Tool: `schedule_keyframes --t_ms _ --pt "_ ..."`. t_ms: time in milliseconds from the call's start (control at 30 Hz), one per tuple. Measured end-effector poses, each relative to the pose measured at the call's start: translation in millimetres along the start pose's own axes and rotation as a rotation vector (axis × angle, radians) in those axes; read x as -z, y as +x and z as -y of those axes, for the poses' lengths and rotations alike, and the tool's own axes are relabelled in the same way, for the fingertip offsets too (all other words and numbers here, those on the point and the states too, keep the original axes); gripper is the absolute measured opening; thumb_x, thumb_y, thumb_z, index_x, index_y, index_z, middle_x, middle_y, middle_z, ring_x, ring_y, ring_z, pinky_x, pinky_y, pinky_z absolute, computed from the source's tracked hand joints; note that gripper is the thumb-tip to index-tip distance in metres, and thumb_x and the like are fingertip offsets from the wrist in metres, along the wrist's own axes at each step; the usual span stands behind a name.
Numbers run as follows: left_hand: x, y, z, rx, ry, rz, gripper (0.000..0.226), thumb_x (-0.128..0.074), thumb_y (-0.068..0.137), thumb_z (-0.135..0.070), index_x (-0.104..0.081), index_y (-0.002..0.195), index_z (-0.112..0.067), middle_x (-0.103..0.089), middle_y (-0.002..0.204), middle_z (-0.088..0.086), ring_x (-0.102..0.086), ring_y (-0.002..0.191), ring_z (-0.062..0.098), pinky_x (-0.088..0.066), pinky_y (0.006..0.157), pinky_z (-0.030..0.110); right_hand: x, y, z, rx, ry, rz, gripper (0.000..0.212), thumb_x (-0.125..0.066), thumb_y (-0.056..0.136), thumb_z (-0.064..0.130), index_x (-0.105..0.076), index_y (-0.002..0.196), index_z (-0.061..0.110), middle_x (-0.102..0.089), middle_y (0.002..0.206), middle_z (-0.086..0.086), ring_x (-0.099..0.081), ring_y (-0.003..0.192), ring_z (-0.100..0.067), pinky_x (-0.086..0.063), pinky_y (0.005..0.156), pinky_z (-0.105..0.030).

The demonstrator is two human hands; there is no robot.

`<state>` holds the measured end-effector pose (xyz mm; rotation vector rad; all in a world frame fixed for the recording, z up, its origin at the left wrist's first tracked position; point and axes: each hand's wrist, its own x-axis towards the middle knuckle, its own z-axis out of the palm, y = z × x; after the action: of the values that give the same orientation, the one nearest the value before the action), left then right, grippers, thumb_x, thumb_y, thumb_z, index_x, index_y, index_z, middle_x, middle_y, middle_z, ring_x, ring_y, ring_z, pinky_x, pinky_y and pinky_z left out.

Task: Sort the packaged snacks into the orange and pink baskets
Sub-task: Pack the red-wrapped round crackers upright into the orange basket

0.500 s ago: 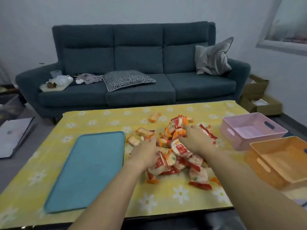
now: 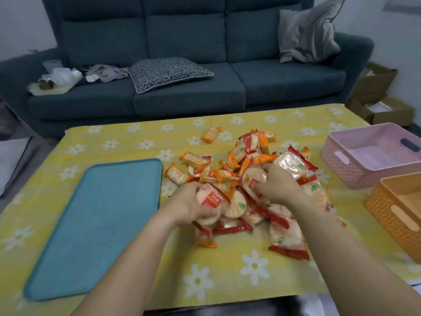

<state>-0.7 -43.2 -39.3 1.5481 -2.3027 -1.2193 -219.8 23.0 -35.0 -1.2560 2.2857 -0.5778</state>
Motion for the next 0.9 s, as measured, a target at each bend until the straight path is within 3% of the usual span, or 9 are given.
schedule_keyframes --t_ms 67,133,267,400,467,567,633,767,900 --pt "6.7 -1.2 1.4 -0.019 -0.408 -0.002 0.039 -0.089 0.074 -0.025 -0.07 0.107 -0.017 -0.078 0.093 -0.003 -0.071 0.09 0.017 -0.054 0.081 0.03 6.8 -4.9 7.1 -0.005 0.195 -0.021 0.056 -0.066 0.089 0.016 -0.048 0.141 0.007 -0.07 0.112 -0.01 -0.07 0.085 -0.027 -0.057 0.069 -0.041" --pt "4.2 -1.6 -1.8 -0.009 -0.742 0.008 0.041 -0.088 0.073 -0.024 -0.071 0.11 -0.017 -0.078 0.102 0.005 -0.072 0.1 0.025 -0.053 0.086 0.036 5.7 -16.6 21.5 0.041 0.448 0.043 0.04 -0.068 0.089 0.013 -0.06 0.128 0.006 -0.075 0.099 -0.008 -0.074 0.083 -0.027 -0.061 0.076 -0.046" --pt "-3.9 -4.2 -13.5 -0.003 -1.043 0.006 0.043 -0.078 0.074 -0.018 -0.068 0.116 -0.015 -0.077 0.109 0.012 -0.072 0.1 0.029 -0.057 0.09 0.045 -7.3 -32.8 39.1 0.142 0.715 0.235 0.028 -0.072 0.088 0.007 -0.069 0.116 0.009 -0.078 0.096 -0.007 -0.076 0.085 -0.023 -0.062 0.082 -0.042" --pt "8.8 -4.6 -3.2 0.091 -1.13 -0.106 0.041 -0.08 0.077 -0.011 -0.067 0.116 -0.017 -0.078 0.104 0.008 -0.073 0.095 0.026 -0.059 0.077 0.041 -14.0 -27.6 23.5 0.105 0.322 -0.049 0.02 -0.059 0.096 0.031 -0.067 0.093 0.013 -0.071 0.078 -0.006 -0.064 0.068 -0.018 -0.052 0.065 -0.033" --pt "9.7 -8.5 4.2 0.19 -1.159 -0.09 0.034 -0.08 0.078 -0.007 -0.068 0.108 -0.019 -0.078 0.097 0.008 -0.073 0.089 0.026 -0.055 0.073 0.039 -26.6 -24.0 13.1 0.089 -0.004 -0.022 0.023 -0.053 0.094 0.033 -0.057 0.085 0.012 -0.069 0.085 -0.009 -0.066 0.081 -0.027 -0.052 0.069 -0.036" --pt "7.3 -15.9 10.2 0.278 -1.182 -0.007 0.032 -0.079 0.078 -0.005 -0.069 0.107 -0.013 -0.078 0.097 0.013 -0.074 0.088 0.029 -0.054 0.071 0.039 -45.9 -31.5 13.9 0.039 -0.299 0.115 0.042 -0.063 0.089 0.046 -0.051 0.112 0.013 -0.063 0.112 -0.01 -0.062 0.107 -0.034 -0.046 0.074 -0.037" --pt "6.6 -17.9 12.6 0.258 -1.205 0.025 0.047 -0.081 0.07 -0.006 -0.069 0.115 -0.009 -0.077 0.103 0.016 -0.075 0.091 0.03 -0.057 0.075 0.041 -49.6 -34.4 18.3 0.015 -0.302 0.106 0.057 -0.069 0.086 0.049 -0.045 0.122 0.012 -0.063 0.113 -0.008 -0.062 0.108 -0.033 -0.046 0.074 -0.039" --pt "3.0 -21.6 14.2 0.139 -1.166 0.048 0.057 -0.08 0.064 -0.01 -0.068 0.12 -0.008 -0.075 0.111 0.017 -0.073 0.097 0.031 -0.057 0.086 0.042 -30.5 -32.3 18.3 -0.017 -0.108 0.172 0.039 -0.076 0.078 0.033 -0.052 0.102 0.014 -0.063 0.097 -0.003 -0.062 0.093 -0.024 -0.054 0.08 -0.041" --pt "-5.4 -23.7 6.3 -0.005 -1.059 0.087 0.054 -0.081 0.062 -0.011 -0.069 0.115 -0.011 -0.076 0.104 0.012 -0.074 0.092 0.026 -0.059 0.081 0.038 -6.8 -42.1 16.2 0.137 0.313 0.285 0.016 -0.072 0.083 0.006 -0.061 0.081 0.017 -0.058 0.075 -0.003 -0.057 0.066 -0.017 -0.048 0.058 -0.027"
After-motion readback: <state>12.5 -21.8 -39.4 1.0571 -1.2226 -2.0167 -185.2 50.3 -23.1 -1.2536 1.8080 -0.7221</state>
